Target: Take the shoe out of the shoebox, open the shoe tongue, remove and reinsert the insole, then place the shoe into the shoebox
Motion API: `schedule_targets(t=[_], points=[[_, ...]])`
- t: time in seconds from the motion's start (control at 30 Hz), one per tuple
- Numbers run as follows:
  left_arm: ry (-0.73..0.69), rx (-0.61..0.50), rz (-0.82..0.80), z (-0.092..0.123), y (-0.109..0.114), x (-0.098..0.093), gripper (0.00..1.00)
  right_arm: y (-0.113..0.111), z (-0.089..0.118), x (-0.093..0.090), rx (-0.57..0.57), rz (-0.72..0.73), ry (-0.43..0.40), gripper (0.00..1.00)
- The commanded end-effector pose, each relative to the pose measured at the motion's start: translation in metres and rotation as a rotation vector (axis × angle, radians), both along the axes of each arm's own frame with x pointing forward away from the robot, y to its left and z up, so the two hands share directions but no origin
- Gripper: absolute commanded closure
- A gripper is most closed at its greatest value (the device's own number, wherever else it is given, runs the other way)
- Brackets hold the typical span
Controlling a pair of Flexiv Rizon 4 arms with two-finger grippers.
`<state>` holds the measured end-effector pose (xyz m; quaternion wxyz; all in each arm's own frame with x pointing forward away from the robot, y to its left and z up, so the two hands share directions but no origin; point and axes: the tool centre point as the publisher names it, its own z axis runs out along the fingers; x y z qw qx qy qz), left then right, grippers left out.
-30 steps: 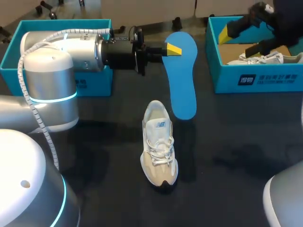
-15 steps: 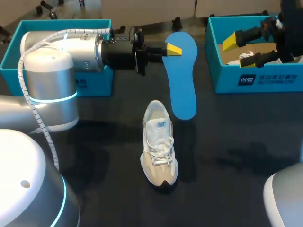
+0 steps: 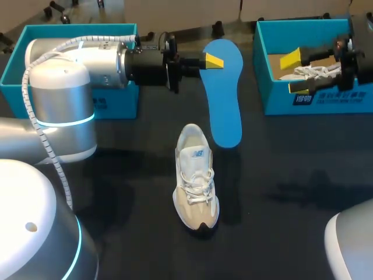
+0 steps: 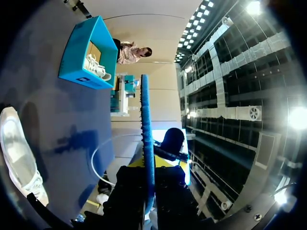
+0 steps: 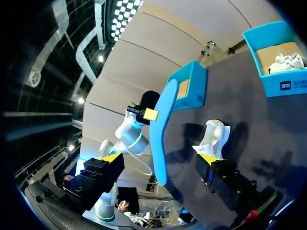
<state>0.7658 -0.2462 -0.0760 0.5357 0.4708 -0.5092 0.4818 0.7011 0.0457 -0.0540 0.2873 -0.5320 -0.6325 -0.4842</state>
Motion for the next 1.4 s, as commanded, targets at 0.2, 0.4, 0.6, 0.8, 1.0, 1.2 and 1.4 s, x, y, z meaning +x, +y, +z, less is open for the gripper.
schedule_targets(t=[0.2,0.4,0.6,0.8,1.0,1.2,1.4], points=[[0.001,0.004,-0.001,0.0,-0.001,0.0,1.0,-0.004,-0.007,0.007,0.037,0.024,0.02,0.0],[0.001,0.004,-0.001,0.0,-0.001,0.0,1.0,-0.005,-0.01,0.014,0.099,0.065,0.028,0.0],[0.001,0.004,-0.001,0.0,-0.001,0.0,1.0,-0.006,-0.013,0.022,0.103,0.061,0.034,0.0],[0.001,0.004,-0.001,0.0,-0.001,0.0,1.0,-0.006,-0.016,0.028,0.126,0.046,0.03,0.0],[0.001,0.004,-0.001,0.0,-0.001,0.0,1.0,-0.007,-0.016,0.034,0.169,0.029,0.03,0.0],[0.001,0.004,-0.001,0.0,-0.001,0.0,1.0,-0.007,-0.018,0.036,0.19,0.01,0.039,0.0],[0.001,0.004,-0.001,0.0,-0.001,0.0,1.0,-0.007,-0.019,0.036,0.191,-0.014,0.069,0.0]])
